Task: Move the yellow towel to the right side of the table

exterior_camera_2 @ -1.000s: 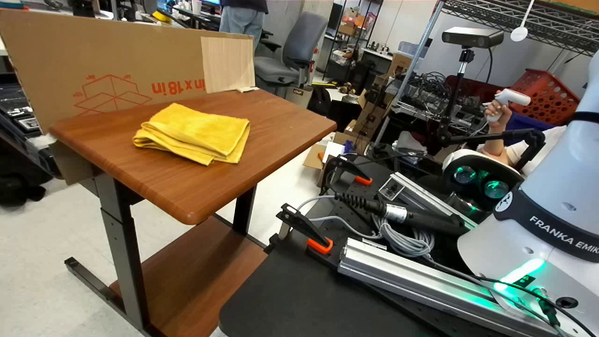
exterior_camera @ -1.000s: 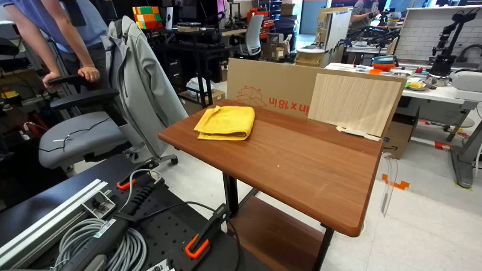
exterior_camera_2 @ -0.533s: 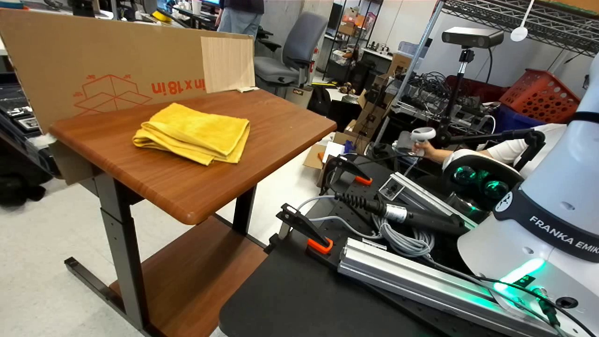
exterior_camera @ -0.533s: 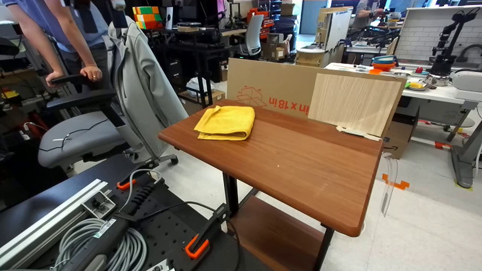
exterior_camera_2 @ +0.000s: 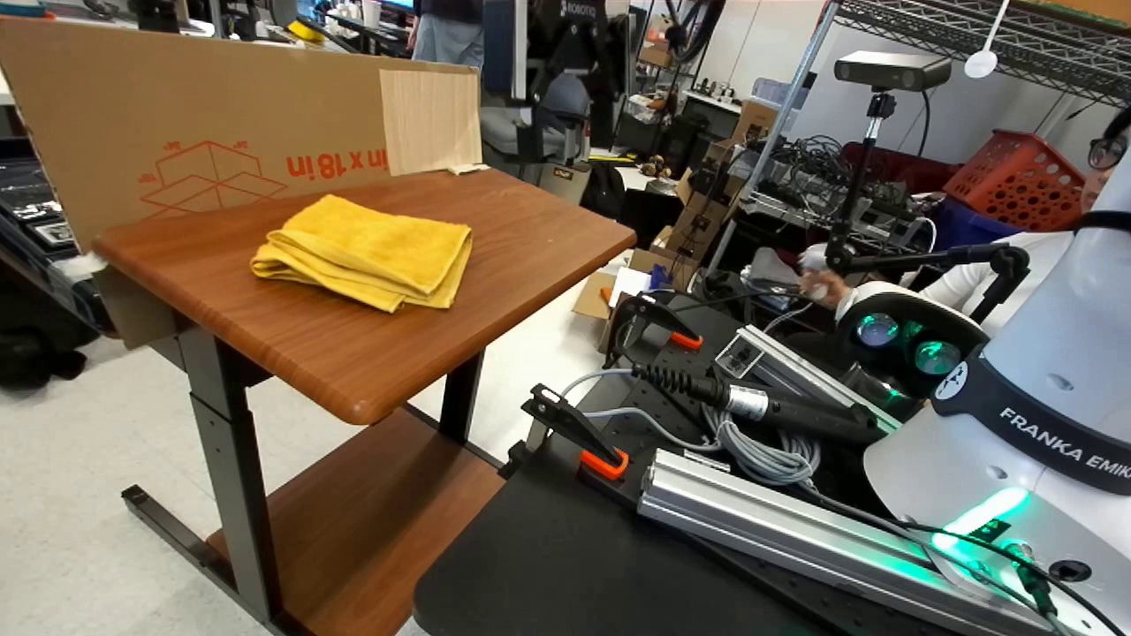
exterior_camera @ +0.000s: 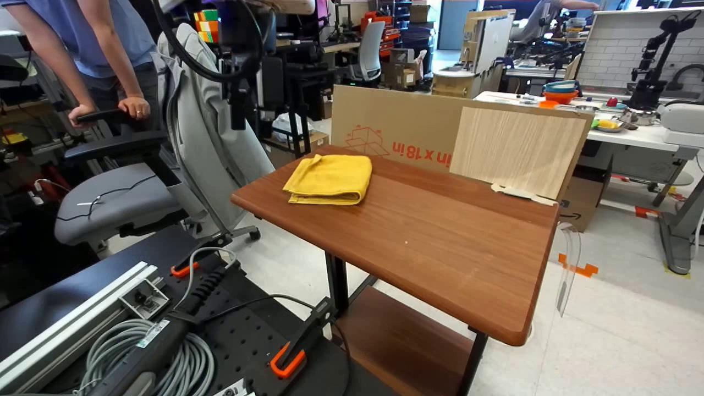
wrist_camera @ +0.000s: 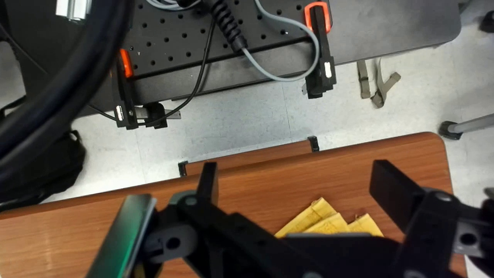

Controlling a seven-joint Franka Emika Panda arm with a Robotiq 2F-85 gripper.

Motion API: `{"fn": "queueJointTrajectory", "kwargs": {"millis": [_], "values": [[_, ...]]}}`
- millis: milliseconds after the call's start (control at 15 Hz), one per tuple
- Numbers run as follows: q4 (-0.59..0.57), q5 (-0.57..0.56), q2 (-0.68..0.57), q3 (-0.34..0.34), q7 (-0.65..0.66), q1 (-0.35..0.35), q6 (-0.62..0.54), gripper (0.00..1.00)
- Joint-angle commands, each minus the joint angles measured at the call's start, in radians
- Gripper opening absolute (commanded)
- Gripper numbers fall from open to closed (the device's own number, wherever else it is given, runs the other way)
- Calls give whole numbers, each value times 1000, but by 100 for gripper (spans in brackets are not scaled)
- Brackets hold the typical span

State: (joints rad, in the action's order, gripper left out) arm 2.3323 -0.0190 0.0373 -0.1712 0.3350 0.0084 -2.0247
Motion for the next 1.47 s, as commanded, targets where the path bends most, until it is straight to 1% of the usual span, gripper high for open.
{"fn": "queueJointTrajectory", "kwargs": {"millis": [0, 133, 200, 267, 533, 733, 800, 1000, 1133, 1267, 1400], "values": [[-6, -1, -17, 34, -1, 29, 2, 100], [-3, -1, -5, 32, -1, 35, 2, 100], [42, 39, 27, 30, 4, 39, -99, 100], [51, 90, 25, 31, 15, 42, -171, 100], [-43, 196, -120, 34, 93, 48, -365, 100], [-148, 179, -251, 57, 231, 50, -460, 100], [-209, 149, -316, 78, 294, 55, -472, 100], [-348, 114, -457, 147, 453, 93, -494, 100], [-445, 103, -546, 187, 530, 121, -464, 100], [-547, 114, -645, 210, 585, 146, -446, 100], [-592, 130, -692, 203, 605, 162, -436, 100]]}}
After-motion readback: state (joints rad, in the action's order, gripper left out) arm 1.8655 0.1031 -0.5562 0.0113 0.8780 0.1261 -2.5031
